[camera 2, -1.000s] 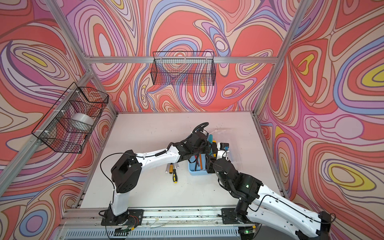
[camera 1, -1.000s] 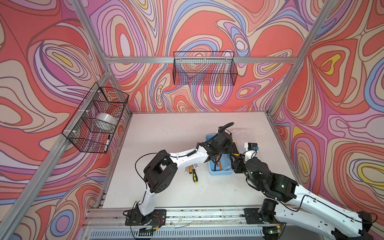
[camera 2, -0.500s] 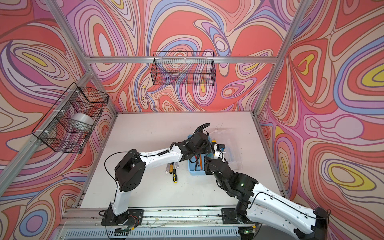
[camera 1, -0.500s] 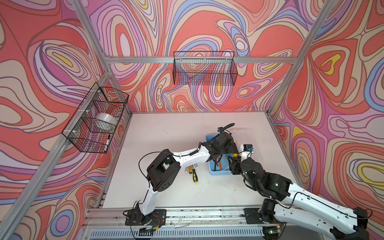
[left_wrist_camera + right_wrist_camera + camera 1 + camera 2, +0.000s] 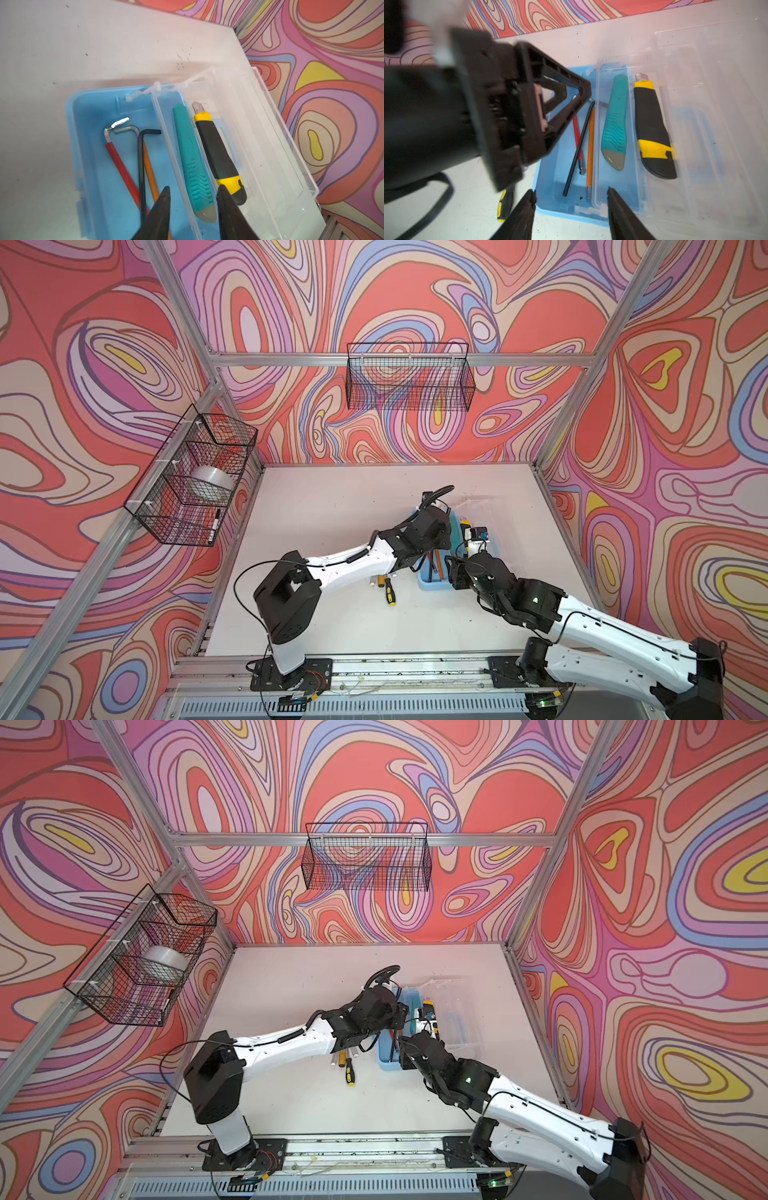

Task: Pack the tool kit
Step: 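Open the left gripper to release the teal knife and withdraw it, then lower the right gripper and close it on the black-yellow screwdriver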

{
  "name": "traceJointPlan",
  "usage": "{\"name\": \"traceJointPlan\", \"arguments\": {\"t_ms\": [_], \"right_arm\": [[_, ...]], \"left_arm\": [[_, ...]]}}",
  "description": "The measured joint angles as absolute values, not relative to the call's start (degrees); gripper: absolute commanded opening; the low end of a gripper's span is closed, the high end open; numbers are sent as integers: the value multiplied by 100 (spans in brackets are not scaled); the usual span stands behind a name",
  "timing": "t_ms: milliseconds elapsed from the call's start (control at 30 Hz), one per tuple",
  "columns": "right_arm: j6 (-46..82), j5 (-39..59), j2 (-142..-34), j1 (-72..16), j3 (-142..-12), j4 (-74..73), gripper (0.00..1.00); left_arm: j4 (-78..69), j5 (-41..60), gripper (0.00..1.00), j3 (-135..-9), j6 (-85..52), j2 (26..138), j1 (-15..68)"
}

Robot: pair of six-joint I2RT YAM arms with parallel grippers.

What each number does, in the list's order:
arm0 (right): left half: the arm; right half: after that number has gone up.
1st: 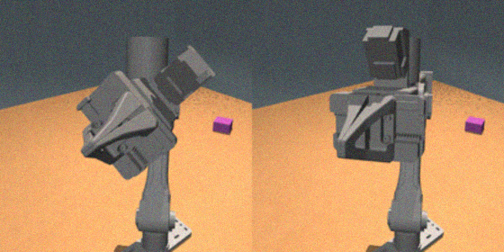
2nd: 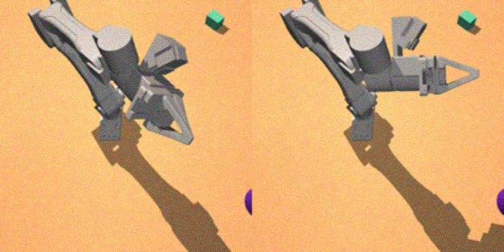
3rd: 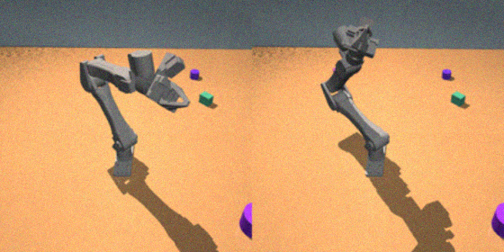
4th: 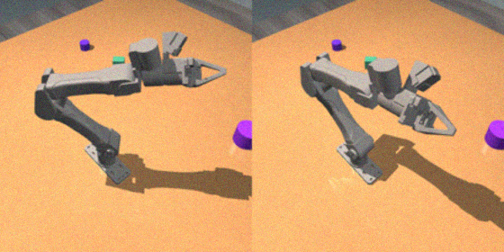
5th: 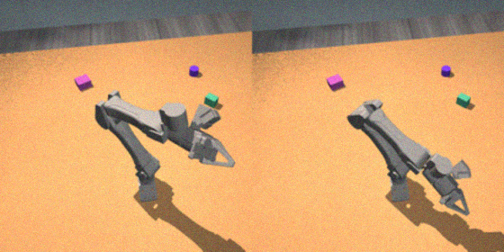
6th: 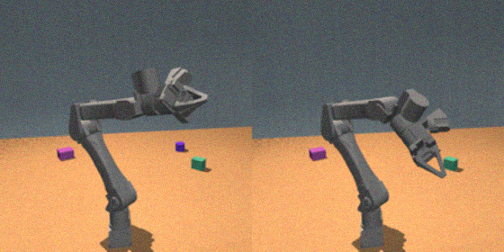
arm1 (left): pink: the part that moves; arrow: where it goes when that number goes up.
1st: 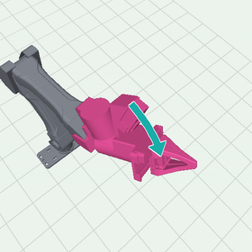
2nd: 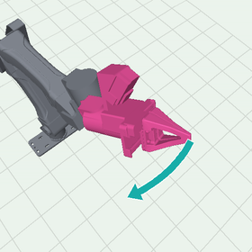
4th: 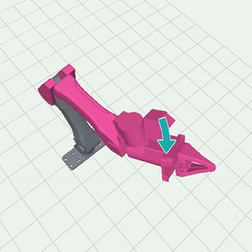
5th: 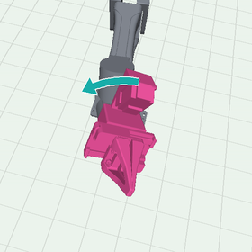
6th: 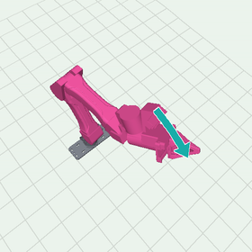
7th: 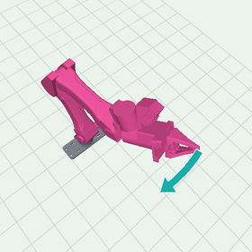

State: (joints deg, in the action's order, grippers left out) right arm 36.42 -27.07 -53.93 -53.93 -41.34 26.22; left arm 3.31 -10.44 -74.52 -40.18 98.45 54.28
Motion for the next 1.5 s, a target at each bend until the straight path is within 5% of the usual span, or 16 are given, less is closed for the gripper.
{"name": "traceJointPlan", "arguments": {"t_ms": [700, 1500], "right_arm": [[3511, -1938, -8189, -6324, -5496, 1579, 55], [3653, -1767, -10077, -6648, -6379, 1857, 48]], "left_arm": [[1444, -934, 40, -4289, -3459, 6637, 3297], [1304, -47, 40, -3242, -3544, 6158, 2464]]}}
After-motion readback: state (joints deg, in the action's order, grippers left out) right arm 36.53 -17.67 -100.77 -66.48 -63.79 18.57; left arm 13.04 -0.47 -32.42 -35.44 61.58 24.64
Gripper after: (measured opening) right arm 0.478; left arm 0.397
